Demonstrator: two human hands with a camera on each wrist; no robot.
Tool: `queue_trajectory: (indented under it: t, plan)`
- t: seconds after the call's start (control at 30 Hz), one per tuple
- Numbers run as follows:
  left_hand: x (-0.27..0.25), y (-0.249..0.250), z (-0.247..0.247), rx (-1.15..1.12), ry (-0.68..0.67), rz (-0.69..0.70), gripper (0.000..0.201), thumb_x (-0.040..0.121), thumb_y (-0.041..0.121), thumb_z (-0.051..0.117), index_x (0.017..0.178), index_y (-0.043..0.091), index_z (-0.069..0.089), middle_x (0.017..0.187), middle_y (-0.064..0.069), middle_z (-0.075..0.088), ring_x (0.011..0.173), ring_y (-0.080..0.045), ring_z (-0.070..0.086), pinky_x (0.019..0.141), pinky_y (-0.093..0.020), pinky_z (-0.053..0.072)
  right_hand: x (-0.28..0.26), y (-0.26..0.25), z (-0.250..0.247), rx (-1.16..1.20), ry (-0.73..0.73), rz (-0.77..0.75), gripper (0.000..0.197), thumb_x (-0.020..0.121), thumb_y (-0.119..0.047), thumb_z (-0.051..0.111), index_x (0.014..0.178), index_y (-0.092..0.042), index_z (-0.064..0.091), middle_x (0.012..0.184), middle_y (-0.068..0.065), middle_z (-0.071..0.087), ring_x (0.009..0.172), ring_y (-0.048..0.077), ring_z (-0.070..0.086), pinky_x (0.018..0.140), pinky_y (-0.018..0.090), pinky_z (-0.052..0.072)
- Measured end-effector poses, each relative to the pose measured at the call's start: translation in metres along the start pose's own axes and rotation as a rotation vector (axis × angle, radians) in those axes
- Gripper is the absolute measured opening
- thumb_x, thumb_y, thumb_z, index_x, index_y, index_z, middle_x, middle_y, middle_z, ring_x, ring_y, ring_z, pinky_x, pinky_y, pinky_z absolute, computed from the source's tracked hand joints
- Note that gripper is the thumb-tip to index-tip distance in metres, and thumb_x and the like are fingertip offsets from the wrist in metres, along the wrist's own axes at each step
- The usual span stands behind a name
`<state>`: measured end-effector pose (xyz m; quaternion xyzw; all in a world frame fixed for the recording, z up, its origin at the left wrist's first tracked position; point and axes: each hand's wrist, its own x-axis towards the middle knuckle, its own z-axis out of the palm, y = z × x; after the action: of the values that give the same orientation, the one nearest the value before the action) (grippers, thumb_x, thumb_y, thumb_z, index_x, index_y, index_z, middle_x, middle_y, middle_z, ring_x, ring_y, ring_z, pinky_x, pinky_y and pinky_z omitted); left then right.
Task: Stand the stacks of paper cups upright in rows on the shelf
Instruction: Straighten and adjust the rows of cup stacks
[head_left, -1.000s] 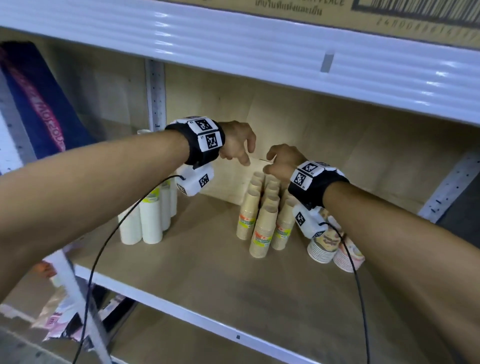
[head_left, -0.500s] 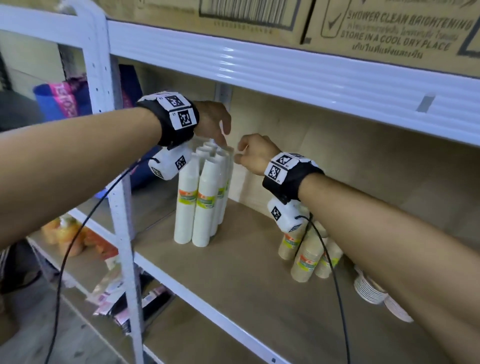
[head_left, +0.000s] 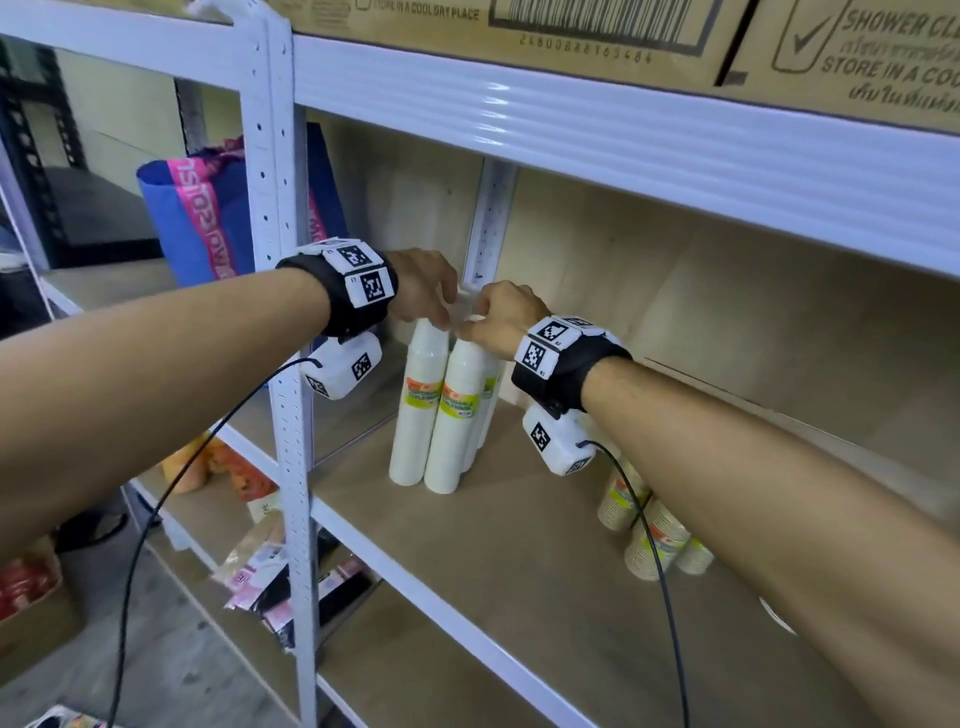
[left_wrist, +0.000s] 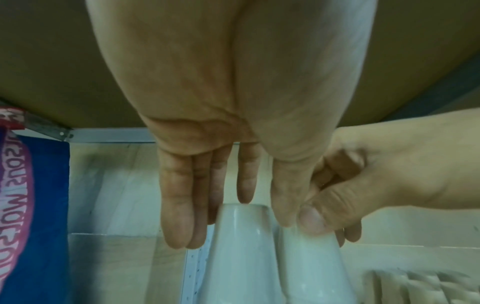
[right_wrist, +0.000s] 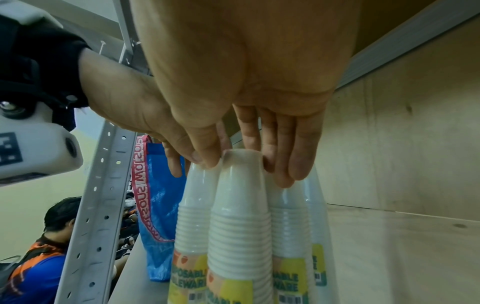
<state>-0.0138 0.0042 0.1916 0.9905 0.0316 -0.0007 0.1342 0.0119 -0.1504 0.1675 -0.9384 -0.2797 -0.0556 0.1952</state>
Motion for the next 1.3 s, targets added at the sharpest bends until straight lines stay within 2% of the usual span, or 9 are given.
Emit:
queue_trajectory:
  t: [0.13,0.27,0.47,0.57,0.73,0.83,0.93,1.13,1.3]
  plan:
    - [0.004,-0.004,0.010,-0.012,-0.034,0.021,0.035,0.082,0.024,0.077,0.115,0.021,0.064,0.115,-0.007,0.060,0.090,-0.026,0.068,0.070,-0.036,0.062,0.002,0.001,0.005,0.016,-0.022,0.004,0.042,0.081,-0.037,0.072,0.113,-0.013,0.061,0.110,0.007,0.063,0.095,0.026,0.062,0.069,0.028,0.043]
    - [0.005,-0.004,0.010,0.033,-0.021,0.055,0.033,0.082,0.024,0.076,0.114,0.019,0.066,0.113,-0.006,0.061,0.084,-0.021,0.066,0.076,-0.039,0.061,0.002,0.003,0.004,0.009,-0.042,-0.001,0.041,0.080,-0.034,0.072,0.115,-0.014,0.062,0.104,0.003,0.061,0.094,0.024,0.061,0.068,0.027,0.041]
    - [0.004,0.005,0.000,0.103,-0.076,0.095,0.035,0.084,0.025,0.076,0.116,0.017,0.066,0.112,-0.005,0.062,0.071,-0.010,0.061,0.059,-0.022,0.053,-0.001,0.009,0.001,-0.009,-0.084,-0.002,0.031,0.078,-0.037,0.075,0.097,-0.014,0.064,0.100,0.002,0.064,0.089,0.022,0.062,0.062,0.025,0.045]
    - [0.007,0.015,-0.003,0.093,-0.120,0.110,0.037,0.083,0.022,0.077,0.118,0.014,0.066,0.115,-0.006,0.061,0.079,-0.016,0.065,0.064,-0.026,0.057,-0.004,0.015,-0.006,-0.001,-0.100,-0.016,0.033,0.078,-0.036,0.076,0.097,-0.012,0.063,0.100,0.001,0.062,0.087,0.021,0.063,0.063,0.026,0.047]
    - [0.016,0.038,-0.008,0.050,-0.188,0.149,0.029,0.078,0.022,0.082,0.104,0.019,0.068,0.107,-0.011,0.068,0.084,-0.027,0.072,0.074,-0.034,0.061,-0.009,0.037,-0.024,0.055,-0.093,0.032,0.029,0.075,-0.034,0.078,0.083,-0.015,0.057,0.072,-0.003,0.058,0.061,0.012,0.059,0.051,0.023,0.045]
    - [0.023,0.059,-0.009,0.018,-0.203,0.180,0.033,0.079,0.022,0.081,0.109,0.019,0.067,0.112,-0.013,0.066,0.083,-0.028,0.074,0.079,-0.040,0.061,-0.009,0.053,-0.035,0.057,-0.081,0.104,0.037,0.072,-0.035,0.080,0.090,-0.006,0.065,0.077,0.007,0.067,0.067,0.022,0.068,0.063,0.033,0.057]
    - [0.033,0.081,-0.007,0.011,-0.204,0.234,0.034,0.078,0.023,0.081,0.109,0.018,0.067,0.112,-0.015,0.067,0.083,-0.029,0.074,0.078,-0.042,0.061,-0.010,0.073,-0.047,0.040,-0.062,0.147,0.038,0.071,-0.035,0.081,0.090,-0.006,0.067,0.079,0.007,0.068,0.067,0.021,0.067,0.064,0.033,0.056]
    - [0.060,0.120,0.005,0.037,-0.120,0.310,0.034,0.082,0.022,0.078,0.114,0.019,0.066,0.115,-0.009,0.062,0.073,-0.024,0.072,0.067,-0.031,0.059,-0.008,0.116,-0.064,-0.021,0.007,0.242,0.041,0.068,-0.038,0.082,0.094,-0.010,0.067,0.089,0.003,0.067,0.076,0.019,0.068,0.060,0.028,0.052]
    - [0.088,0.142,0.028,0.033,-0.031,0.370,0.036,0.085,0.012,0.072,0.120,0.015,0.063,0.126,-0.006,0.052,0.101,-0.027,0.064,0.078,-0.035,0.059,0.002,0.148,-0.068,0.002,0.059,0.338,0.050,0.065,-0.042,0.083,0.099,-0.012,0.063,0.094,0.000,0.063,0.077,0.016,0.063,0.050,0.021,0.038]
